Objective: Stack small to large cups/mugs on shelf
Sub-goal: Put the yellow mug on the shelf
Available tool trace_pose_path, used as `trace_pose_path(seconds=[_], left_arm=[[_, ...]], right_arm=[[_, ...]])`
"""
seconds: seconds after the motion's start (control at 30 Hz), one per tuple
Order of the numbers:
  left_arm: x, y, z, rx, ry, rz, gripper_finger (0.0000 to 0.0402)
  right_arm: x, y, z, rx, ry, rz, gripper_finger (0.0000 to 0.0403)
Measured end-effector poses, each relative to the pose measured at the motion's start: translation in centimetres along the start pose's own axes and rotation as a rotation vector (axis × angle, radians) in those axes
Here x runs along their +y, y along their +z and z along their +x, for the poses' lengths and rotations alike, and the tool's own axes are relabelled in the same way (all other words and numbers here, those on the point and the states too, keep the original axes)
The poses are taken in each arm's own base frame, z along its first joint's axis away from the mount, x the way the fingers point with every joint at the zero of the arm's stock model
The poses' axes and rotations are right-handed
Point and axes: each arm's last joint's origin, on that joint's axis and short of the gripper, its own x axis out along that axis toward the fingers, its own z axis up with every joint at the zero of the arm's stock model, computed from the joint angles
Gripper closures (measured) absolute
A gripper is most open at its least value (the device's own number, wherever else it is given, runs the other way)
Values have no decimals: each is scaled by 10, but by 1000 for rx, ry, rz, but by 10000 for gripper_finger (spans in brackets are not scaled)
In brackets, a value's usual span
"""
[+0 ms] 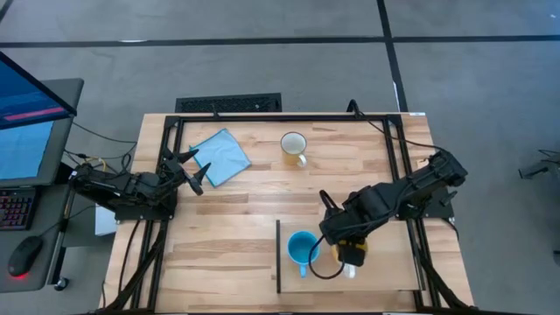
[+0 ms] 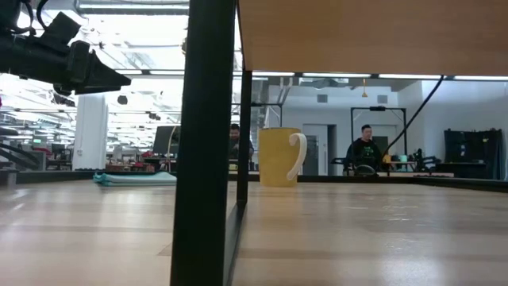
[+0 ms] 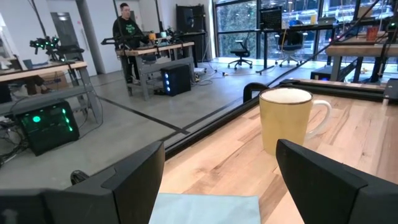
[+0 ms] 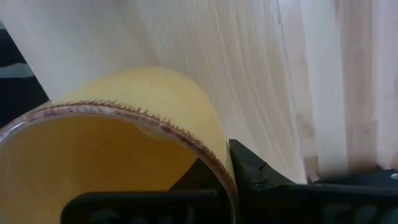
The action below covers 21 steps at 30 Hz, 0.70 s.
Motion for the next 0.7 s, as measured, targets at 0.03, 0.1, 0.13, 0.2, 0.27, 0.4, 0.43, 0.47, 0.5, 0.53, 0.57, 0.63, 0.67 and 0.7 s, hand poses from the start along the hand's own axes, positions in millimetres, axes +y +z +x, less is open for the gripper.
trace_pose_path(seconds=[0.03,0.1,0.13,0.2,0.27,0.4,0.43,0.47,0.5,0.53,0.57,0.63,0.67,0.7], left_arm=[[0,0,0,0,0,0,100],[0,0,0,0,0,0,100],[0,0,0,0,0,0,100],[0,0,0,0,-1,0,100],[0,0,0,0,0,-6,100],[0,0,0,0,-1,-8,100],[0,0,0,0,-1,-7,100],[0,0,0,0,0,-8,100],[0,0,0,0,0,-8,100],[0,0,0,0,0,-8,100],[0,0,0,0,0,-8,100],[0,0,0,0,0,-9,100],[0,0,0,0,0,-14,100],[0,0,0,0,-1,-18,100]], right_arm=[[0,-1,0,3,0,-1,381],[1,-1,0,1,-3,-4,381],[1,-1,0,1,-3,-3,381],[0,-1,0,3,0,-4,381],[1,-1,0,3,-1,-10,381],[1,-1,1,6,3,-11,355],[1,-1,1,8,4,-12,341],[1,-1,1,10,4,-13,329],[1,-1,1,10,4,-14,318],[1,-1,1,10,4,-15,309],[1,-1,1,10,3,-17,300],[1,-1,1,10,3,-22,287],[1,-1,1,10,3,-22,282],[1,-1,1,10,3,-22,278]])
